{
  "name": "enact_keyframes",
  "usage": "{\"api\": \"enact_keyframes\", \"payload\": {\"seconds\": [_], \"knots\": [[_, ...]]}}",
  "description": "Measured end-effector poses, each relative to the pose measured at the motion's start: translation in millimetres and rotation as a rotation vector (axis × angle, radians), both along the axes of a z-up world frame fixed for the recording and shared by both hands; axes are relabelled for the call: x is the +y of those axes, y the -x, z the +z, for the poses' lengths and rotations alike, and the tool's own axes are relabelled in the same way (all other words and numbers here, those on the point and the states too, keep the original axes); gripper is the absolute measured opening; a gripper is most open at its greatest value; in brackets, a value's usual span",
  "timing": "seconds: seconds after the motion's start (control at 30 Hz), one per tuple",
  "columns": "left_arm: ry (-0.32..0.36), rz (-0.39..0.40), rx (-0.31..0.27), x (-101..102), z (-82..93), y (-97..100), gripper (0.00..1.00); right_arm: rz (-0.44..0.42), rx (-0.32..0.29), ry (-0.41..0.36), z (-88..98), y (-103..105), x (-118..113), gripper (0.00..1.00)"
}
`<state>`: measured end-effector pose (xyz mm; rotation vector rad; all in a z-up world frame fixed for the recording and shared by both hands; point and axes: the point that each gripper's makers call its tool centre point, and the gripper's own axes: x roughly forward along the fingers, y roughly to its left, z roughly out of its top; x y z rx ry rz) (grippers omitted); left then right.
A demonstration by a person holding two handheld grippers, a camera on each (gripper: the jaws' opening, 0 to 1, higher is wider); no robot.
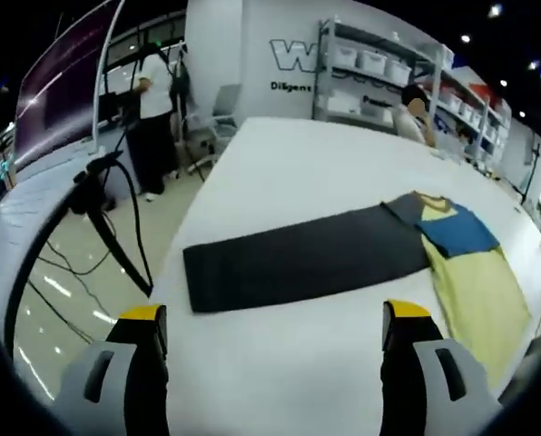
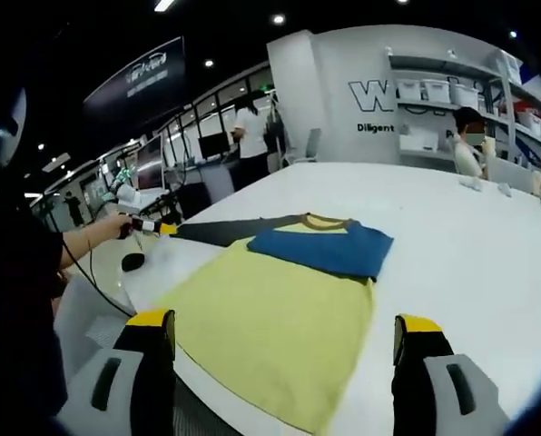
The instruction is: Fold the garment on the visible template until the final outline fits inside the template.
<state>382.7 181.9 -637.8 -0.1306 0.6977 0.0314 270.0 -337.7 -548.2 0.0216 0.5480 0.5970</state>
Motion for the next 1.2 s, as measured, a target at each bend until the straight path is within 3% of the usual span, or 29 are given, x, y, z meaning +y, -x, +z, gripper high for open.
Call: {"api": "enact_keyframes", "payload": {"seconds": [0.07,0.2,0.53,0.77,0.83,0.9,1.03,1.2], "knots": [[0.081,0.031,0.005,-2,-5.7,-4.5,0.88,-0.018,-0.012,0.008,0.3,-2,-4,0.99],[0.052,0.045,0.008,16,-11.2,-18.6,0.84,-0.042,-0.007,0.014,-2.5,-4,-10,0.99],[0.028,0.103,0.04,38,-24.4,-35.6,0.73,-0.071,0.01,0.021,-11.0,-3,-16,0.99],[0.022,0.146,0.071,45,-35.9,-34.5,0.56,-0.103,-0.014,0.024,-7.1,-8,-25,0.99],[-0.018,0.162,0.077,52,-36.2,-33.1,0.51,-0.103,-0.013,0.029,-8.5,-7,-25,0.99],[-0.079,0.177,0.106,60,-38.7,-29.1,0.41,-0.101,-0.011,0.037,-10.1,-6,-25,0.99],[-0.07,0.233,0.089,68,-39.4,-27.2,0.3,-0.097,-0.004,0.032,-12.4,-5,-23,0.99],[-0.086,0.261,0.095,77,-39.8,-21.9,0.08,-0.093,-0.006,0.041,-12.8,-5,-22,0.99]]}}
